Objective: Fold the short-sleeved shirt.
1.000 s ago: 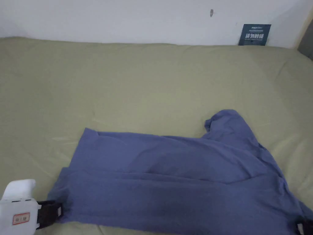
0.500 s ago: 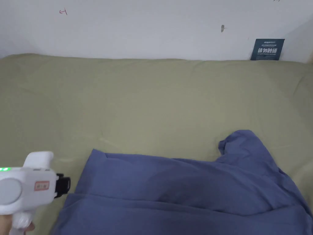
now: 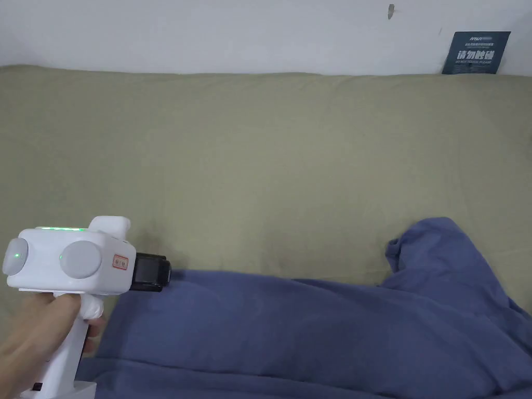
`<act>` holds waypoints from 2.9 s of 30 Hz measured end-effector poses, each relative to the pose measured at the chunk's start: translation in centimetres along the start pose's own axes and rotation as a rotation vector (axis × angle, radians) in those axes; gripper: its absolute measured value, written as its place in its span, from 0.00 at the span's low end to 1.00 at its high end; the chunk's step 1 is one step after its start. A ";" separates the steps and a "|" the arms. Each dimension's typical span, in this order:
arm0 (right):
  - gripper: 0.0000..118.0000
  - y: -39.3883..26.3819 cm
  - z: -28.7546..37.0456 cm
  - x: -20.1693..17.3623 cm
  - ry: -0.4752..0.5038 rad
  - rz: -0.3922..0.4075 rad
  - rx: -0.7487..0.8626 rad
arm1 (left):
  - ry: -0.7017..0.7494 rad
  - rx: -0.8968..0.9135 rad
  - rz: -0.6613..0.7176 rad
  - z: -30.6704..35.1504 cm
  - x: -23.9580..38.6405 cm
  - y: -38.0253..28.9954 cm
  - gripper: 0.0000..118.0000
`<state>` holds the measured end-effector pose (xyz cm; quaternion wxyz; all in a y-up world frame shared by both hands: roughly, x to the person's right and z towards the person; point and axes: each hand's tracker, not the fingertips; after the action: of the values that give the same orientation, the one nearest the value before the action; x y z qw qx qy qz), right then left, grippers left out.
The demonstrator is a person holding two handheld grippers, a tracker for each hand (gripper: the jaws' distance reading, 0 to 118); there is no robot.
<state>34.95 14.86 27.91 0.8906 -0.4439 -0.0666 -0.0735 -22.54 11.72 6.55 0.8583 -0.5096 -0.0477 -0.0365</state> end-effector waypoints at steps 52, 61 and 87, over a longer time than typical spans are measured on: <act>0.01 -10.4 15.1 0.4 0.087 0.077 0.139 | -0.141 0.195 0.094 19.1 -5.4 -20.2 0.01; 0.01 -15.1 10.7 2.8 0.077 0.069 0.051 | -0.146 0.135 0.099 15.4 -6.0 -24.5 0.01; 0.00 -16.6 19.0 -16.6 -0.091 0.105 0.508 | -0.320 0.139 0.344 18.5 -10.2 -21.0 0.00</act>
<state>14.47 21.38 49.17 0.9721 -0.2120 -0.0996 0.0116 -35.87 18.06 32.45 0.8665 -0.4491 -0.0978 0.1949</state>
